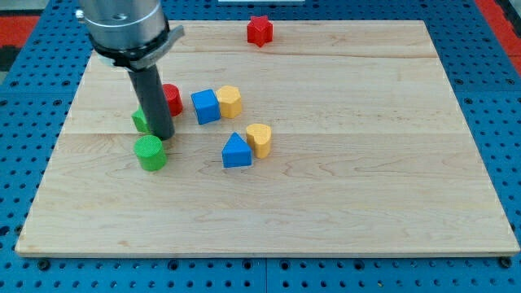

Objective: Move the green star into the red circle

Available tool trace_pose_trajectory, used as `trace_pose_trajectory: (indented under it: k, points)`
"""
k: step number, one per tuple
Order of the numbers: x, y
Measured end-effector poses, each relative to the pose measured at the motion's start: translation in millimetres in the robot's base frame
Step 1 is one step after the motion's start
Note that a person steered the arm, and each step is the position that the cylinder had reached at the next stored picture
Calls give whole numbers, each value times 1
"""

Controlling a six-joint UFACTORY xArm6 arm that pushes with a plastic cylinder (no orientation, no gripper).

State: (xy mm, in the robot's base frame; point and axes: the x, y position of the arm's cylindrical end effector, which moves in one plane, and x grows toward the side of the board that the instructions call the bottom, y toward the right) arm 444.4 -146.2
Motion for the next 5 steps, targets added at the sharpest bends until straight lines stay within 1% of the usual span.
trace_pose_trajectory:
  k: [1, 2, 3, 4, 5]
  points:
    - [-12, -9]
    - [2, -22]
    - [-11, -90]
    - [-23, -99]
    - [-31, -61]
